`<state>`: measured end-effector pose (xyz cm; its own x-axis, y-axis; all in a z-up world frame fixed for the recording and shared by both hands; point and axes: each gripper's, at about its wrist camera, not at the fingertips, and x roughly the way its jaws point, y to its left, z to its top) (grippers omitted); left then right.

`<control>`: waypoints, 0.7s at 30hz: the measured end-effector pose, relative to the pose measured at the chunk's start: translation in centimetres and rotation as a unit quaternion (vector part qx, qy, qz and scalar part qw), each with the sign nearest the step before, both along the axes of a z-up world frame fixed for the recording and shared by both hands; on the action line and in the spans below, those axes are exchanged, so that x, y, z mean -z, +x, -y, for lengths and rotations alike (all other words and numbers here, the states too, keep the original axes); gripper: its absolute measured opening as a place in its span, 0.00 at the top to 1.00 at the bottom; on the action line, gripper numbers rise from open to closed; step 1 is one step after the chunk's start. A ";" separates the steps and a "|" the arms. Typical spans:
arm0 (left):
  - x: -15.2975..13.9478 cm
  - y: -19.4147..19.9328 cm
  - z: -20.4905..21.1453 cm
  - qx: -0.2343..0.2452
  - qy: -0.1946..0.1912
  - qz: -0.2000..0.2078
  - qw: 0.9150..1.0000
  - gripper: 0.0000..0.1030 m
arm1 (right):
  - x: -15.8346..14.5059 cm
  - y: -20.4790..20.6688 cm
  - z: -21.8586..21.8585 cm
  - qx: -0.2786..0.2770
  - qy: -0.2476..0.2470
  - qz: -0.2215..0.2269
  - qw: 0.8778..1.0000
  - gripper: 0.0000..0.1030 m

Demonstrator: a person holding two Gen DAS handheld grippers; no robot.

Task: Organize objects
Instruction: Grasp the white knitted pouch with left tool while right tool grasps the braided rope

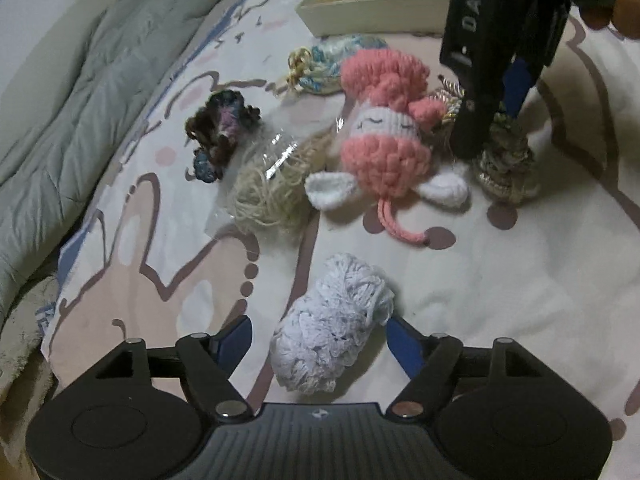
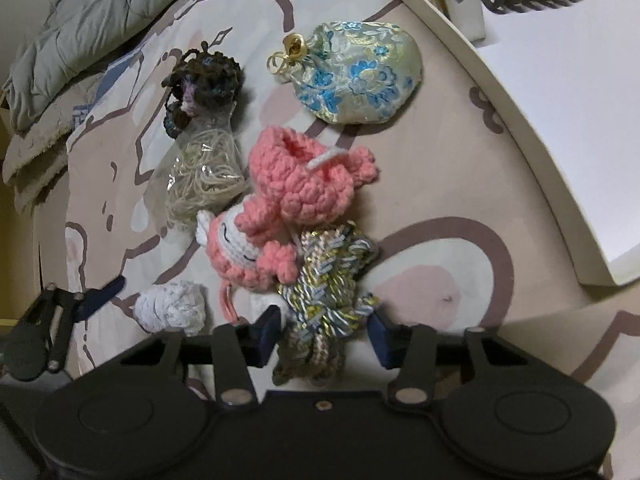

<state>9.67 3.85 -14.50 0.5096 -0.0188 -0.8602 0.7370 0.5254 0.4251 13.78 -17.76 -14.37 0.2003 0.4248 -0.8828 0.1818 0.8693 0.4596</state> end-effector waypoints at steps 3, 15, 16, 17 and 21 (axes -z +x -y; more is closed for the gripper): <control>0.2 0.8 0.0 -0.024 -0.018 -0.009 1.000 0.30 | 0.0 0.3 -0.1 -0.009 0.004 0.006 1.000 0.63; -1.3 2.3 -2.4 -0.169 -0.127 -0.073 0.975 0.56 | -2.1 0.1 -0.3 -0.100 -0.043 0.059 0.992 0.64; -1.4 2.5 -2.6 -0.181 -0.143 -0.082 0.969 0.56 | -2.4 0.0 -0.4 -0.110 -0.051 0.067 0.990 0.64; -1.5 2.6 -2.8 -0.193 -0.157 -0.089 0.964 0.56 | -2.6 -0.1 -0.5 -0.120 -0.058 0.075 0.988 0.64; -1.7 2.3 -3.4 -0.247 -0.204 -0.120 0.940 0.57 | -3.2 -0.7 -0.4 -0.155 -0.068 0.092 0.981 0.65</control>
<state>12.00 7.20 -12.79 0.3352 -0.1839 -0.9240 0.4097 0.9116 -0.0328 13.03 -17.35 -11.22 0.2414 0.3722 -0.8962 -0.1767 0.9249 0.3366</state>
